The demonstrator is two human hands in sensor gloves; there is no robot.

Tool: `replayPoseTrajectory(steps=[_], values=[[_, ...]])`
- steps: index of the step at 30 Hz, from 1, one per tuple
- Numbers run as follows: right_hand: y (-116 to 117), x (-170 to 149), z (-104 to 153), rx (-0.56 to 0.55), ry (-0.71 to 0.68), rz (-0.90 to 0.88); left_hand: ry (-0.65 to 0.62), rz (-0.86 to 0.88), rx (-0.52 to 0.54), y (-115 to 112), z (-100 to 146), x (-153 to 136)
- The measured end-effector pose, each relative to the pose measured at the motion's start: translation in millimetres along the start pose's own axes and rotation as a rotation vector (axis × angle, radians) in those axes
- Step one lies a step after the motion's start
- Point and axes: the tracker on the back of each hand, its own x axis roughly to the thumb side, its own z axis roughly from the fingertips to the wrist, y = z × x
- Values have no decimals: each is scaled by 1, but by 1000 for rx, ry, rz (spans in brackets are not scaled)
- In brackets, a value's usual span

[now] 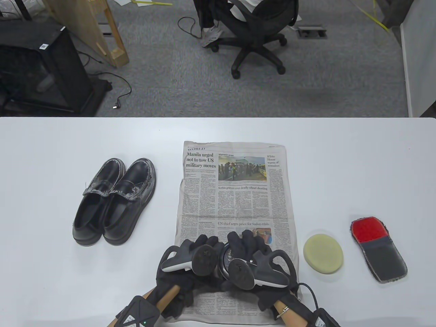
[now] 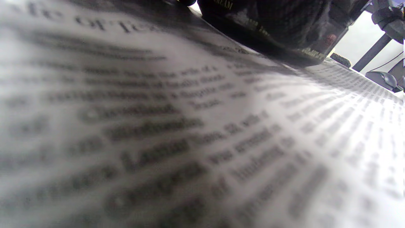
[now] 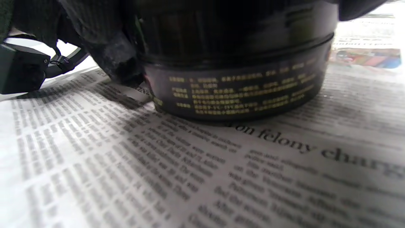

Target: Dip and apply leather care cream with polishing sponge on shoes

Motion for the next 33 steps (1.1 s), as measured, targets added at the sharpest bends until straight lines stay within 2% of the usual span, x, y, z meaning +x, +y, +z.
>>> replayPoseTrajectory(steps=[6, 9, 11, 13, 15, 18, 20, 22, 27, 30, 32, 33], values=[[2, 2, 0, 20, 15, 36, 1, -1, 0, 0, 0, 0], [6, 7, 0, 9, 53, 121, 2, -3, 0, 0, 0, 0], [3, 11, 0, 51, 82, 165, 2, -2, 0, 0, 0, 0], [-1, 9, 3, 67, 71, 105, 1, -1, 0, 0, 0, 0], [-5, 6, 7, 47, 31, 44, 0, 0, 0, 0, 0, 0], [-10, 3, 12, -9, -5, 45, 0, 0, 0, 0, 0, 0], [-6, 3, 9, 7, -4, 35, 2, -4, 0, 0, 0, 0], [-6, 5, 6, -79, 55, 125, 2, -5, 0, 0, 0, 0], [-1, 8, -3, -180, 235, 310, 4, -5, -1, 0, 0, 0], [-8, -2, 3, -81, 261, 201, 4, -5, -1, 0, 0, 0], [-12, -4, 9, -39, 211, 114, 3, -4, -1, -1, 0, 0], [-14, -4, 13, -11, 144, 121, 2, -4, -1, 0, 0, 0]])
